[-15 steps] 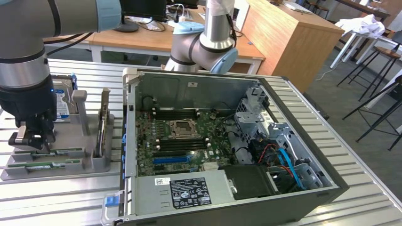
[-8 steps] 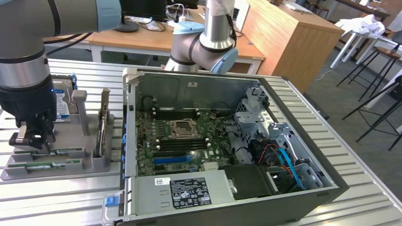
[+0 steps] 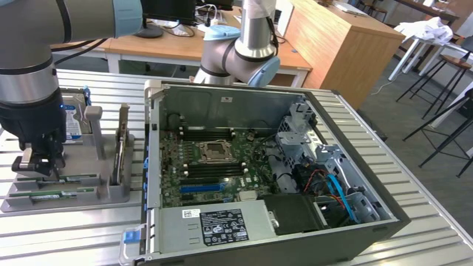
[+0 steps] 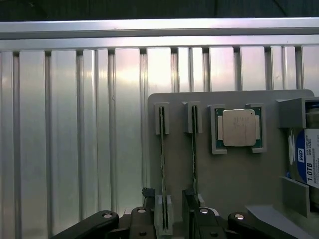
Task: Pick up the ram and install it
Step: 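Pick up the ram and move it above insertion slot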
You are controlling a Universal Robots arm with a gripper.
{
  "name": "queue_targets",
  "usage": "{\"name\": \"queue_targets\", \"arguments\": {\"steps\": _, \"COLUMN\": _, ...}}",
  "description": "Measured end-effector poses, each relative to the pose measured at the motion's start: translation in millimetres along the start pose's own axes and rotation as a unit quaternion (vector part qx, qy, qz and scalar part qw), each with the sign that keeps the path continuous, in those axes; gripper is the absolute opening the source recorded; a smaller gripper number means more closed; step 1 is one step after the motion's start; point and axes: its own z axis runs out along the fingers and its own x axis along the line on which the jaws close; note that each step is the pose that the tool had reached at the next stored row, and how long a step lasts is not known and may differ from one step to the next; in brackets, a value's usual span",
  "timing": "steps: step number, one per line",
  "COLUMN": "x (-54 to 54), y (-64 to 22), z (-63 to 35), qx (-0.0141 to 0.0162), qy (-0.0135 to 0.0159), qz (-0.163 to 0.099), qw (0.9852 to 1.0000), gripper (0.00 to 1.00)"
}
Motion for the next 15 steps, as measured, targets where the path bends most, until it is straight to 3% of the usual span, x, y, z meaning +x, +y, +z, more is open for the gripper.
{"name": "queue_targets", "arguments": {"steps": 15, "x": -0.3, "y": -5.1, "z": -0.1, "qx": 0.0, "qy": 0.0001, "qz": -0.004, "qw": 1.0, "gripper": 0.36}}
